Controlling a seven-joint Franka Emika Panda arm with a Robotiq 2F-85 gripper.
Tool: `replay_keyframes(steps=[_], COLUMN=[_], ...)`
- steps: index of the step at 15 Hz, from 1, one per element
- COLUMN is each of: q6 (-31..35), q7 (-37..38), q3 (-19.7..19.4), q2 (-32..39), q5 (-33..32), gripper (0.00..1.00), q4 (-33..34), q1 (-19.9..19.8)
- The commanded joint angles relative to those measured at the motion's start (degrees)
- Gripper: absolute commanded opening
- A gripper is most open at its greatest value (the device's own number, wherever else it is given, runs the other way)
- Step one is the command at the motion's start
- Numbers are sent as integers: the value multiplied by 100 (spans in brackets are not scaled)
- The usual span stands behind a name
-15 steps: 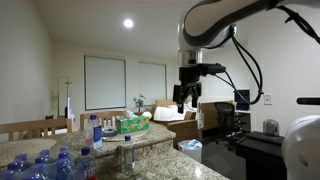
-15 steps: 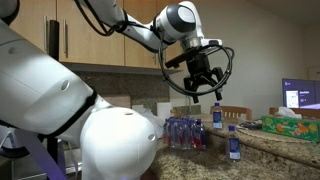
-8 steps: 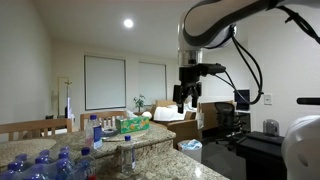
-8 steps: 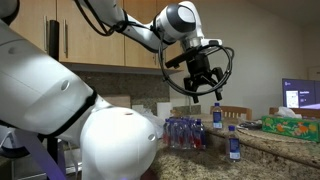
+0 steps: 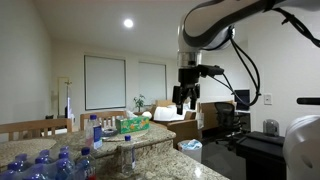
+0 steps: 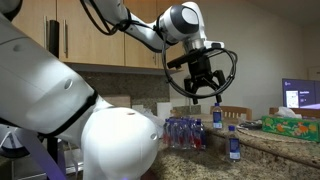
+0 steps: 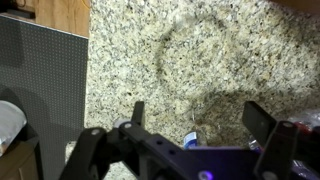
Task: Move the water bottle onto the top part of the counter
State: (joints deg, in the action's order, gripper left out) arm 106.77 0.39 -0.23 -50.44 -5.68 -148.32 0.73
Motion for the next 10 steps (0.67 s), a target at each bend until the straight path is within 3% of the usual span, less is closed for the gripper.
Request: replay_keyframes(steps=[1,3,4,7,8,10], q6=[55,-34,466,368,388,387], q7=[-342,-504,-411,-608,-352,-384], q3=[-176,-295,-208,-233,-100,-76], q2=[133,145,1163,1775,977,1550], q5=[221,428,669,1059,875,974], gripper=[100,100,100,100,100,100], q4=[87,101,557,992,469,803], q1=[174,310,498,725,494,585])
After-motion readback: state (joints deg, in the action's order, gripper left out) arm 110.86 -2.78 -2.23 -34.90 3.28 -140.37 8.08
